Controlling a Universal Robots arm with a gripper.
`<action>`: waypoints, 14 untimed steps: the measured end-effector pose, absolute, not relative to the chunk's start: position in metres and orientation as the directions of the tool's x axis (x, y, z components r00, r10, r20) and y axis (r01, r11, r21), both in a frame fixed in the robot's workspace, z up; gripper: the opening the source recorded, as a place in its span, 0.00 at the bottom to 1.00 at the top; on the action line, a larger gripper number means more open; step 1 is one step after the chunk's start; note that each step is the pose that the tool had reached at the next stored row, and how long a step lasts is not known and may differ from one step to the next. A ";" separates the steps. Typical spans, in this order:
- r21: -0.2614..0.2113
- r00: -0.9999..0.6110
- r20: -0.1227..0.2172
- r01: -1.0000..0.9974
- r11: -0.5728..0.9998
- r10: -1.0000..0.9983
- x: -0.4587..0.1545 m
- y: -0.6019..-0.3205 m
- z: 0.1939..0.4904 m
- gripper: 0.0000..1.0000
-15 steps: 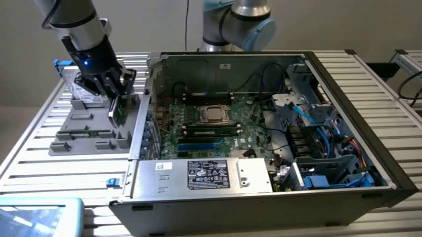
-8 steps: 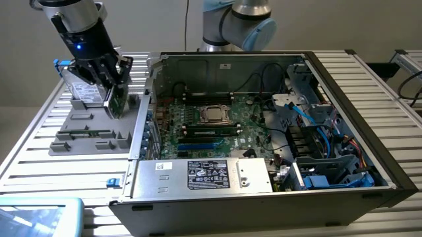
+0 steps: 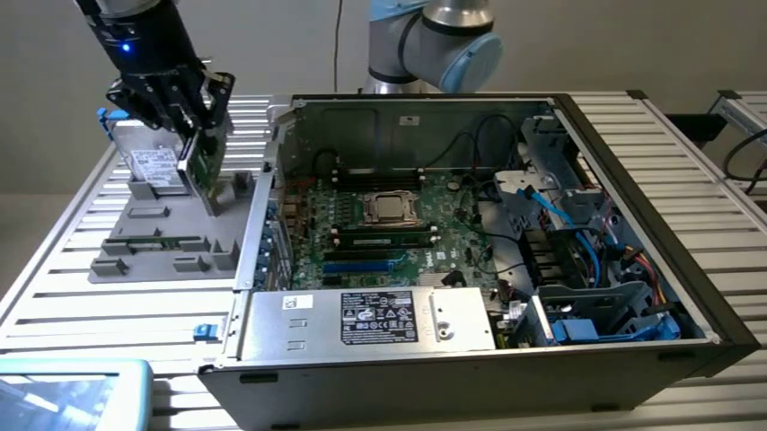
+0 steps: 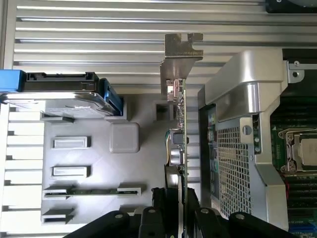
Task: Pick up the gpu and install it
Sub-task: 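Pick up the gpu and move the gpu toward the slot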
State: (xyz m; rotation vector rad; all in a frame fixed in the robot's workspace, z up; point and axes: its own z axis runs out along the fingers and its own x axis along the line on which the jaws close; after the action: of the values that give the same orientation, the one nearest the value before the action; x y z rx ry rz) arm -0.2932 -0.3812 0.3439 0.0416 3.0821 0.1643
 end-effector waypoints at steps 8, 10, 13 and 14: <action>0.107 -0.998 -0.052 0.024 0.994 0.030 -0.283 -0.383 0.380 0.28; 0.107 -0.998 -0.051 0.024 0.994 0.030 -0.277 -0.383 0.389 0.28; 0.107 -0.998 -0.049 0.025 0.994 0.030 -0.265 -0.385 0.403 0.28; 0.107 -0.998 -0.048 0.025 0.994 0.030 -0.261 -0.385 0.407 0.28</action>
State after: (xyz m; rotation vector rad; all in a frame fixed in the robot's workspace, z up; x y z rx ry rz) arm -0.2608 -0.3850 0.4071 0.0421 3.0874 0.1645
